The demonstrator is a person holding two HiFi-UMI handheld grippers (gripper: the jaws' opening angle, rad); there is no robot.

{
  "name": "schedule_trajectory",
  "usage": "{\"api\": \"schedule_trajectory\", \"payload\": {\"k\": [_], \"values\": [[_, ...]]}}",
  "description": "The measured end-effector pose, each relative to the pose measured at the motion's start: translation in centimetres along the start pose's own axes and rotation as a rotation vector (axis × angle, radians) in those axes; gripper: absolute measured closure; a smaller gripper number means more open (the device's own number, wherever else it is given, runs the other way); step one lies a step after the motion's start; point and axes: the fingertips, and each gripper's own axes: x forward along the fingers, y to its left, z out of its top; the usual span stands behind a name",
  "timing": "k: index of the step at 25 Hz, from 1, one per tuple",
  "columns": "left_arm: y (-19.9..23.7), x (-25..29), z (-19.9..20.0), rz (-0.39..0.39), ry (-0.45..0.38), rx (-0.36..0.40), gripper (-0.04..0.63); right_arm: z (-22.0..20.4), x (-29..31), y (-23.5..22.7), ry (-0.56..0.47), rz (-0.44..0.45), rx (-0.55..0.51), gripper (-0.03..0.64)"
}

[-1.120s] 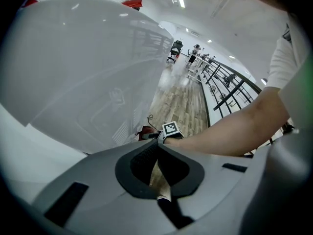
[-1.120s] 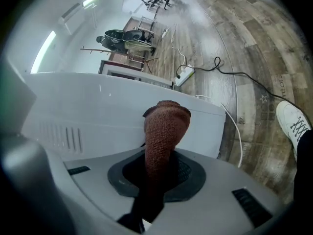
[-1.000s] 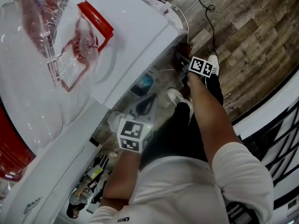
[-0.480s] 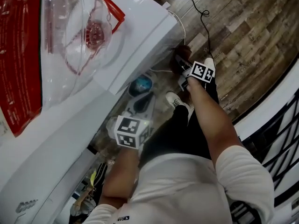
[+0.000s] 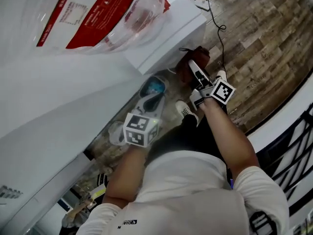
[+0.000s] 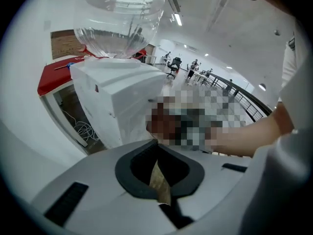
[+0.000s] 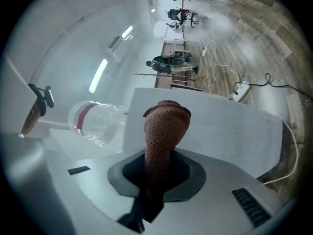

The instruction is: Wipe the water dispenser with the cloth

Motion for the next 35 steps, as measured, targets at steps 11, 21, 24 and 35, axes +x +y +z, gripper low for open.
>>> {"api": "schedule_trajectory", "payload": {"k": [11, 21, 24, 35], "values": [[2.6, -5.0, -0.6, 0.053, -0.048, -0.031, 0.606, -6.7, 3.9, 13.8, 0.042, 0.251, 0.013, 0.558], [3.6, -4.6, -2.0, 0.062, -0.006, 0.000, 0.606, -8.3, 3.8, 9.3, 0.034, 0.165, 0.014, 0.558], [3.7, -3.9, -2.9, 0.054, 0.021, 0.006, 0.606, -8.5, 3.6, 6.8, 0.029, 0.129, 0.014, 0.558], [3.3, 0.8, -6.2, -0.005, 0.078, 0.019, 0.606, -9.6, 1.9, -7.3, 0.017, -0.076, 0.033, 0.558]]}}
